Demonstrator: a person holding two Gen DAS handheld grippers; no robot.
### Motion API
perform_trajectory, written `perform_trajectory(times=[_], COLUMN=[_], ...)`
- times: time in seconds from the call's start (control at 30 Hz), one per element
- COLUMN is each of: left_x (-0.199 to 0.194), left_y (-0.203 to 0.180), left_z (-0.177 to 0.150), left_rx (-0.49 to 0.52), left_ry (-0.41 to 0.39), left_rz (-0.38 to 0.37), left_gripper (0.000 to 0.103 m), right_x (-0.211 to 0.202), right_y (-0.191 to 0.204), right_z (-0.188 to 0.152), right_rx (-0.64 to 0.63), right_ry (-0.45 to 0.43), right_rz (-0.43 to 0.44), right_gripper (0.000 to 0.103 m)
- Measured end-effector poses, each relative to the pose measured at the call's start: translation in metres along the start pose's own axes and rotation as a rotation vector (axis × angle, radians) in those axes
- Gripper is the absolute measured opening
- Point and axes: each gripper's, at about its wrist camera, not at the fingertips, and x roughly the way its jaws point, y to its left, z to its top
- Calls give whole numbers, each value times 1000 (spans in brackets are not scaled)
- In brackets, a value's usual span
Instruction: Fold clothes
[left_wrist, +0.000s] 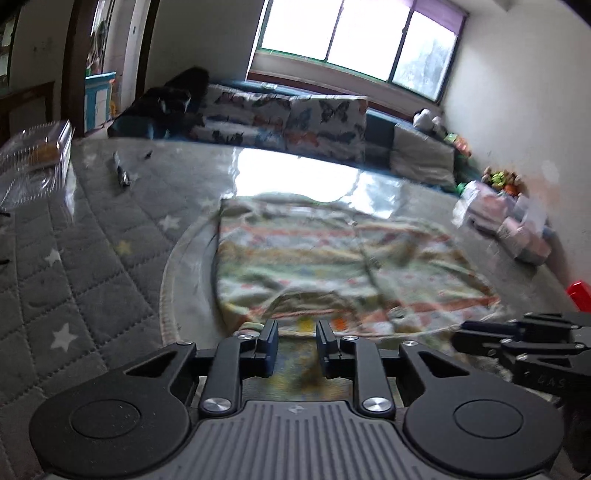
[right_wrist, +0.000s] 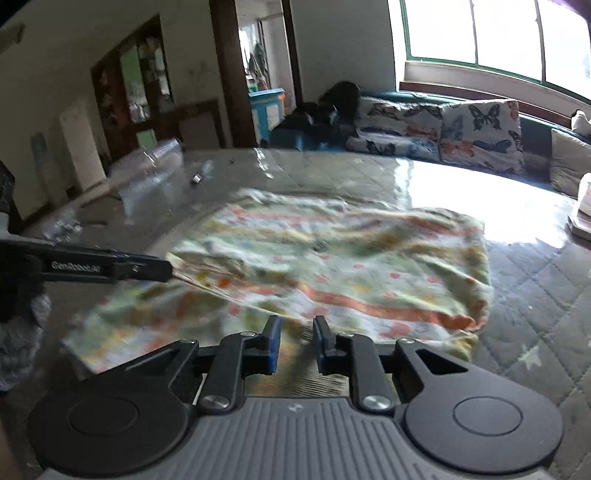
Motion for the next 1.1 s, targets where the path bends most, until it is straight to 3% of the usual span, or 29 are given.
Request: perform_trajectory(times=[0.2,0.33,0.47,0.87,1.1], left_x=[-6,-24,-30,-52,-83], left_y=[3,-8,-12,-8,-38], left_z=[-7,-14,-24,-49,-76], left_rx=[21,68,108,151,391], left_ry=[1,-17,-10,-7,-29], left_rz=[8,-29,-29,19,-27], left_gripper=[24,26,42,45,48], right_x=[-20,-32,-35,-57,-77], right_y=[-1,7,11,1,5], right_z=[-7,-13,-27,-48,-50], right_rx=[-19,-70,-103,-50,-82], right_ry=[0,7,42,24,2], right_rz=[12,40,38,13,-11], right_gripper=[21,33,35,38,45])
